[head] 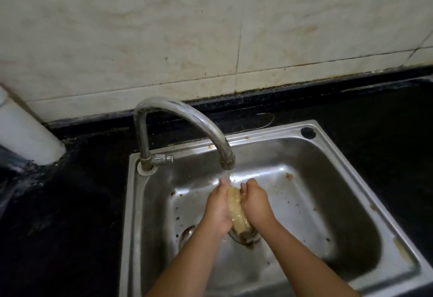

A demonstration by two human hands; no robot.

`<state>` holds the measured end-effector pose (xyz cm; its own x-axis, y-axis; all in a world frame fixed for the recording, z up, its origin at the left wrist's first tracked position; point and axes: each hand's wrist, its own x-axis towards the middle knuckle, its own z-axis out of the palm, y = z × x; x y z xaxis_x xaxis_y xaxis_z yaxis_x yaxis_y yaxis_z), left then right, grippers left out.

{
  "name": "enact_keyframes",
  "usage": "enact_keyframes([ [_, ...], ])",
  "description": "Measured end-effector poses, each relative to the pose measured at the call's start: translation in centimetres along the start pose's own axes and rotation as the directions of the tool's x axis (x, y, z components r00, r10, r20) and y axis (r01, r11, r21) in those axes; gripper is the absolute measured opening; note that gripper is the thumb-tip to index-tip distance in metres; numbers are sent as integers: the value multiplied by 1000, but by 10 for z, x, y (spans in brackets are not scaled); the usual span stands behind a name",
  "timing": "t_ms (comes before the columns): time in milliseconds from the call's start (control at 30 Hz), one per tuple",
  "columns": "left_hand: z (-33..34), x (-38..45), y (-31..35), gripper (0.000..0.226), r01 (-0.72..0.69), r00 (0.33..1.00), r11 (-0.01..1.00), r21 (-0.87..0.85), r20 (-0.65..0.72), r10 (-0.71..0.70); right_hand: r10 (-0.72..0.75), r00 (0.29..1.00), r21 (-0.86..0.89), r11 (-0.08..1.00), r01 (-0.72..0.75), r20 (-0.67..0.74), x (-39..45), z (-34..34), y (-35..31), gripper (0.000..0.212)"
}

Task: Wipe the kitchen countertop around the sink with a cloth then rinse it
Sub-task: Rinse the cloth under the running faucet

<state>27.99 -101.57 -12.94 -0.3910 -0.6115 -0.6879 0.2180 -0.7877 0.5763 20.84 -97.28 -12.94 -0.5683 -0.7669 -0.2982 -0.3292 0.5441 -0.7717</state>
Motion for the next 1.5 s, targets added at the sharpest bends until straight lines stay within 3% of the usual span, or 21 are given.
enact_keyframes([
  [67, -2, 3, 5, 30, -41, 999, 999, -21, -12, 40, -34, 987, 47, 998, 42, -158, -2, -9, -7, 20],
  [133, -6, 7, 7, 22, -113, 987, 993, 36, -108, 117, -135, 965, 114, 980, 164, -227, -10, -17, -14, 14],
  [233, -8, 11, 5, 13, -109, 983, 988, 112, -134, 124, -374, 925, 78, 922, 379, -67, -32, -14, -22, 6],
  [300, -5, 10, 3, 27, -92, 990, 993, 73, -104, 99, -408, 908, -18, 912, 411, 93, -39, -3, -20, 37],
  [333, -2, 8, 3, 31, -77, 993, 996, 37, -87, 80, -403, 906, -105, 903, 417, 130, -38, 1, -16, 42],
  [400, 3, 2, 4, 33, -10, 999, 1000, -18, -37, 9, -305, 947, -173, 932, 318, 96, -27, 0, -9, 24],
  [533, 3, -2, 0, 37, 56, 998, 998, -3, -22, -56, -145, 989, -204, 968, 148, 28, -5, -5, 4, 34],
  [667, -1, -4, 0, 33, 42, 997, 996, -77, -55, -47, -80, 988, 19, 996, 83, -131, -1, -13, 2, 19],
  [733, -8, 0, 0, 23, 0, 994, 998, -57, -109, -6, -143, 972, 100, 982, 163, -184, -9, -19, -4, 16],
  [833, -10, 4, 2, 28, -4, 993, 1000, 4, -117, 4, -332, 943, 105, 937, 333, -24, -30, -19, -15, 19],
  [900, -5, 6, 0, 37, -5, 996, 1000, 30, -93, 8, -379, 915, 3, 924, 382, 135, -42, -10, -18, 17],
  [933, -2, 5, -1, 39, -3, 998, 1000, 30, -64, 5, -385, 908, -89, 911, 402, 165, -43, -5, -17, 28],
  [1000, 1, 2, -4, 39, 22, 1000, 1000, 8, -18, -22, -312, 942, -209, 920, 332, 123, -36, -1, -15, 36],
  [1100, 0, 2, -7, 38, 50, 998, 999, -4, 34, -50, -113, 993, -208, 971, 120, 46, -12, -5, -7, 33],
  [1167, 0, -1, -6, 39, 31, 1000, 998, 47, -8, -30, -72, 997, -238, 968, 80, 42, -2, -6, -1, 36],
  [1233, -3, -3, -6, 46, 23, 999, 1000, -20, -25, -24, -78, 997, -216, 973, 78, 6, 1, -7, 0, 30],
  [1367, -16, -1, -4, 33, -31, 997, 995, -98, -75, 23, -17, 991, 150, 988, 36, -129, 1, -18, -7, 17],
  [1500, -19, -7, -9, 36, 23, 999, 999, -43, 34, -21, -36, 999, 501, 865, 41, -19, -1, -28, -15, 21],
])
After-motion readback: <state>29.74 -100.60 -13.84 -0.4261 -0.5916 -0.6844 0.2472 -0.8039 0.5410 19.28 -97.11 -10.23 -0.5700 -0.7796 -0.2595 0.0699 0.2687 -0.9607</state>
